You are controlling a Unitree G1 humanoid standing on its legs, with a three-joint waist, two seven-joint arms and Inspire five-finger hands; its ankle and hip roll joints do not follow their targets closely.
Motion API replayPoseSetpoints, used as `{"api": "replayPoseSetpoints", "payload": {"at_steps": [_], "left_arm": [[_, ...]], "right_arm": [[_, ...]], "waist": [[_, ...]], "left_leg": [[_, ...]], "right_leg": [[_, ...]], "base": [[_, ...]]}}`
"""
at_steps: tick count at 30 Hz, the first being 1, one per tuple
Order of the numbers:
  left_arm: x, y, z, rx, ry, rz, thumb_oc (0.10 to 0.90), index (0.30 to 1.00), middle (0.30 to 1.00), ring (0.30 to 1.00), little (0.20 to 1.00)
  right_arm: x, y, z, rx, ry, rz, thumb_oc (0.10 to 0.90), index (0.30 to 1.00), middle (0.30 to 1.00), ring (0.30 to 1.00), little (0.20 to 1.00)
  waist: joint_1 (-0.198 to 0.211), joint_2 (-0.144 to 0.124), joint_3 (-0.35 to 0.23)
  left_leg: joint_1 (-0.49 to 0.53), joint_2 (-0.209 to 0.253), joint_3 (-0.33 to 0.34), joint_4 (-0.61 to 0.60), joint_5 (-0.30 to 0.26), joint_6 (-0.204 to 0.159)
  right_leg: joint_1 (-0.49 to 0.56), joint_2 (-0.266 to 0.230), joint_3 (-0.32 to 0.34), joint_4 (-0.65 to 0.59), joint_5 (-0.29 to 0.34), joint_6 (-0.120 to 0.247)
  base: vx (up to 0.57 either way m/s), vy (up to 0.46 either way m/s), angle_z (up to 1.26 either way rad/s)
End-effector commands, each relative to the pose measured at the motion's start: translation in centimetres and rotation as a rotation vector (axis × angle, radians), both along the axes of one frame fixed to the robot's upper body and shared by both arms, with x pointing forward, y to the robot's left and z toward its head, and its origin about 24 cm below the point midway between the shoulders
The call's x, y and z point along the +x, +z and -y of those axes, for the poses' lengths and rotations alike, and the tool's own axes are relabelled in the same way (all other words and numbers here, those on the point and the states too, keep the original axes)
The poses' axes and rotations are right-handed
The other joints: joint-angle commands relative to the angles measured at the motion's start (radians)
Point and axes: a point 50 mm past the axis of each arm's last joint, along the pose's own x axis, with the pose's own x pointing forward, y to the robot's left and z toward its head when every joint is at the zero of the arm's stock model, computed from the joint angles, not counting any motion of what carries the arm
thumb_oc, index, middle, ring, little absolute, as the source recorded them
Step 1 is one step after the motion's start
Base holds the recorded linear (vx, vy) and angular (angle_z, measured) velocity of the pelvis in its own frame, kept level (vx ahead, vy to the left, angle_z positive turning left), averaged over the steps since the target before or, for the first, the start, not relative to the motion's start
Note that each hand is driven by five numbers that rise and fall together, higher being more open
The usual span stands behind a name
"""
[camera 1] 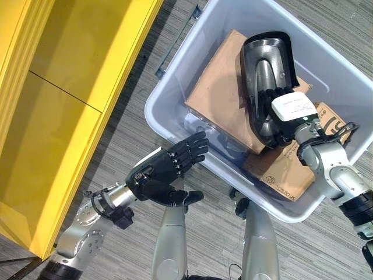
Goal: Move parts from the plastic box to the shelf.
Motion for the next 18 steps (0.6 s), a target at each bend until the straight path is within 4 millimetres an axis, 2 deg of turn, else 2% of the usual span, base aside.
{"api": "replayPoseSetpoints", "payload": {"at_steps": [1, 9, 18], "left_arm": [[-1.7, 2.8, 1.3, -0.117, -0.132, 0.131, 0.9, 1.0, 1.0, 1.0, 1.0], [-1.9, 3.0, 0.9, -0.122, -0.128, 0.134, 0.9, 1.0, 1.0, 1.0, 1.0], [-2.0, 3.2, 0.9, -0.127, -0.131, 0.14, 0.9, 1.0, 1.0, 1.0, 1.0]], "right_arm": [[-0.8, 6.1, 4.2, -0.043, -0.171, 0.204, 0.9, 1.0, 1.0, 1.0, 1.0], [-1.4, 7.1, 4.2, -0.058, -0.147, 0.199, 0.9, 1.0, 1.0, 1.0, 1.0], [-1.5, 7.0, 2.4, -0.038, -0.054, 0.182, 0.9, 1.0, 1.0, 1.0, 1.0]], "waist": [[-0.016, 0.018, -0.015], [-0.019, 0.016, -0.015], [-0.018, 0.019, -0.015]], "left_leg": [[0.039, 0.011, 0.101, -0.035, -0.068, 0.047], [0.044, 0.01, 0.103, -0.03, -0.071, 0.045], [0.047, 0.008, 0.108, -0.033, -0.07, 0.045]], "right_leg": [[0.089, 0.042, 0.045, -0.031, -0.065, 0.027], [0.098, 0.044, 0.046, -0.03, -0.068, 0.027], [0.105, 0.048, 0.047, -0.042, -0.066, 0.029]], "base": [[0.0, 0.0, 0.0], [0.0, 0.0, 0.0], [0.0, 0.0, 0.0]]}}
